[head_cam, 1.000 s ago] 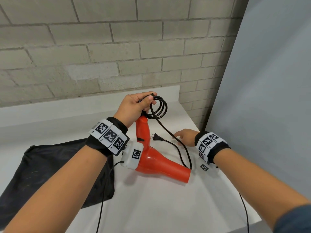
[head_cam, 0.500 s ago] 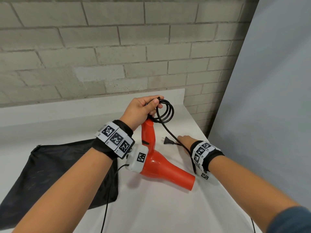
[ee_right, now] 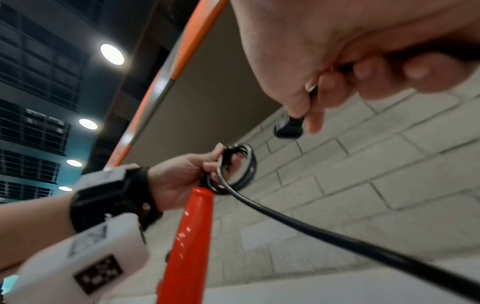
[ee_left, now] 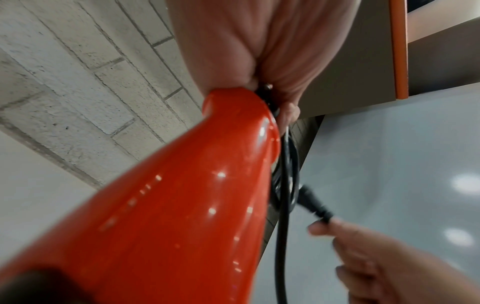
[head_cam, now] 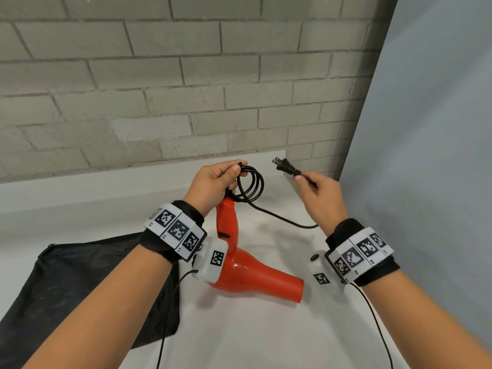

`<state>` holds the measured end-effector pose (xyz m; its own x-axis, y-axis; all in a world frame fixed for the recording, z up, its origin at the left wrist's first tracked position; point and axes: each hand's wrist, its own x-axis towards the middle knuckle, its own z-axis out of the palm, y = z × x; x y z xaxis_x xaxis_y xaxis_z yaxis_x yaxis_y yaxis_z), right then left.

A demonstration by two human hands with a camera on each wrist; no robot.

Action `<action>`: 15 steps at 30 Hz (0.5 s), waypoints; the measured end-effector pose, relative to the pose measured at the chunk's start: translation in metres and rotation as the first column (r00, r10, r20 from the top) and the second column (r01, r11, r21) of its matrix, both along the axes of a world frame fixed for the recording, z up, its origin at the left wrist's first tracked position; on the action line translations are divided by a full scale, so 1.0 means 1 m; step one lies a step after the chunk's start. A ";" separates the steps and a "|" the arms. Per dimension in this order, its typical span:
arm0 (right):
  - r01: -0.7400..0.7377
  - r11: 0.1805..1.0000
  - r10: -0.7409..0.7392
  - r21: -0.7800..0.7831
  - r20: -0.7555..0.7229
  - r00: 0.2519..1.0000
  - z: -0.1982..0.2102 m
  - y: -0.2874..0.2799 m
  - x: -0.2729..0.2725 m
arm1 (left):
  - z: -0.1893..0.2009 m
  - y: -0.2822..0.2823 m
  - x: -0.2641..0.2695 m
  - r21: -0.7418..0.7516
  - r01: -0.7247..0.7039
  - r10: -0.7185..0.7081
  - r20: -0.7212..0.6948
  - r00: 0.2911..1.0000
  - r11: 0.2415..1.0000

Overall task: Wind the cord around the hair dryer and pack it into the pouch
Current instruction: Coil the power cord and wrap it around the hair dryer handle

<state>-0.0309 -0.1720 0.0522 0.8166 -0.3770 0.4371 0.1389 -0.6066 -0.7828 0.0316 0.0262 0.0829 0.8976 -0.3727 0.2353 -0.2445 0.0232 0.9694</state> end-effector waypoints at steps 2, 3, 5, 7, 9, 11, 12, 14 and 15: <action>-0.005 1.000 0.005 0.008 0.088 0.996 0.006 0.008 -0.009 | -0.001 0.000 0.002 0.007 -0.027 0.027 -0.008 1.000 1.000; -0.016 1.000 0.017 -0.016 0.099 0.995 0.009 0.012 -0.013 | -0.001 0.000 0.003 0.012 -0.030 0.030 -0.015 0.999 0.999; -0.029 0.995 0.035 -0.097 0.066 0.997 0.011 0.021 -0.016 | -0.001 0.000 0.001 0.031 -0.016 0.017 -0.024 1.000 0.999; -0.030 0.979 0.034 -0.203 0.015 0.999 0.011 0.028 -0.016 | -0.001 0.000 -0.001 0.050 0.007 -0.005 -0.027 1.000 0.999; -0.034 0.958 0.029 -0.286 -0.022 0.999 0.010 0.034 -0.018 | -0.002 0.000 -0.003 0.068 0.017 -0.015 -0.028 0.999 0.998; -0.034 0.941 0.020 -0.336 -0.045 0.999 0.011 0.038 -0.019 | -0.002 0.002 -0.005 0.078 0.016 -0.015 -0.017 1.000 0.997; -0.028 0.935 0.009 -0.354 -0.057 0.998 0.011 0.040 -0.020 | -0.002 0.003 -0.006 0.078 0.017 -0.017 -0.010 1.000 0.997; -0.008 0.926 -0.021 -0.378 -0.072 0.997 0.013 0.043 -0.020 | 0.001 0.004 -0.008 0.065 0.026 -0.026 0.005 1.000 0.998; 0.008 0.924 -0.037 -0.382 -0.070 0.997 0.014 0.045 -0.020 | 0.003 0.003 -0.009 0.053 0.030 -0.030 0.010 0.999 0.998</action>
